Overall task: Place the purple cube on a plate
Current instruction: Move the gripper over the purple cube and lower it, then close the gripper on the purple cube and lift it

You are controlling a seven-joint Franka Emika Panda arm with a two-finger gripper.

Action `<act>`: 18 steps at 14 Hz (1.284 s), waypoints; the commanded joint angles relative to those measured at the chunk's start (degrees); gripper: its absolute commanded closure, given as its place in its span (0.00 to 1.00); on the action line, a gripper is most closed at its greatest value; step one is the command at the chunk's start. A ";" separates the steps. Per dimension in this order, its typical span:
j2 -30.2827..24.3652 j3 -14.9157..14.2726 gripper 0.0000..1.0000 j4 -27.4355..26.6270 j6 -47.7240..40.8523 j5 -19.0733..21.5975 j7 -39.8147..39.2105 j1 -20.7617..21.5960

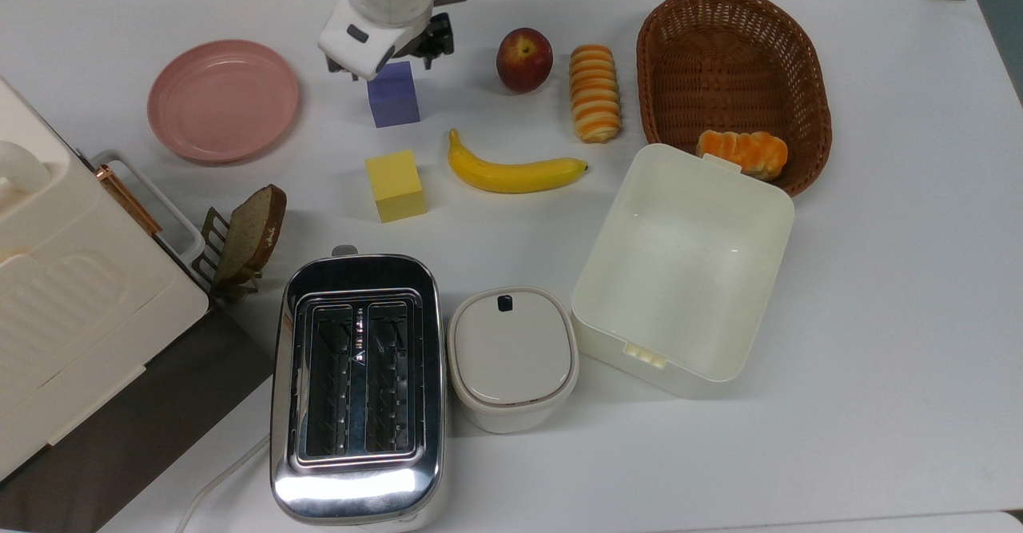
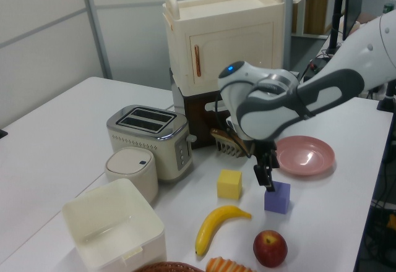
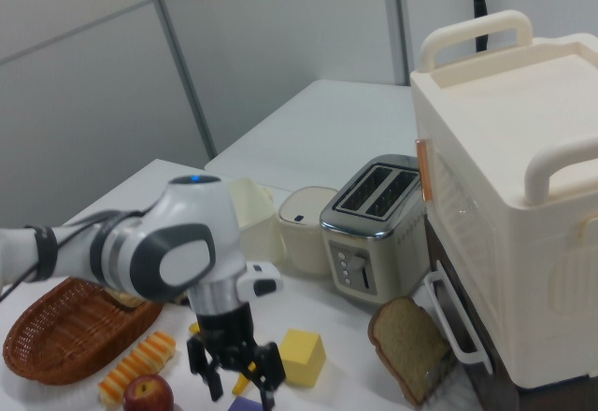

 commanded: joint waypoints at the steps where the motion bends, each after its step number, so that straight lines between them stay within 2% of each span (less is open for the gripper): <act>1: -2.54 -4.27 0.00 -6.72 8.03 -3.33 -1.29 1.27; 3: -2.54 -6.64 0.00 -10.24 12.09 -3.95 -1.29 3.98; 4: -2.54 -6.74 0.00 -10.52 12.54 -3.95 -0.86 4.70; 7: -5.09 -6.91 0.00 -10.08 11.67 -3.07 -0.41 4.27; 10: -7.01 -9.55 0.00 -7.81 7.20 -2.89 -1.20 4.79; 12: -7.46 -9.55 0.00 -6.30 4.03 -1.59 -1.99 4.96; 15: -6.85 -9.64 0.00 -6.48 4.28 3.33 -0.94 8.39; 18: -5.19 -9.64 0.00 -6.56 4.98 3.61 -0.94 9.19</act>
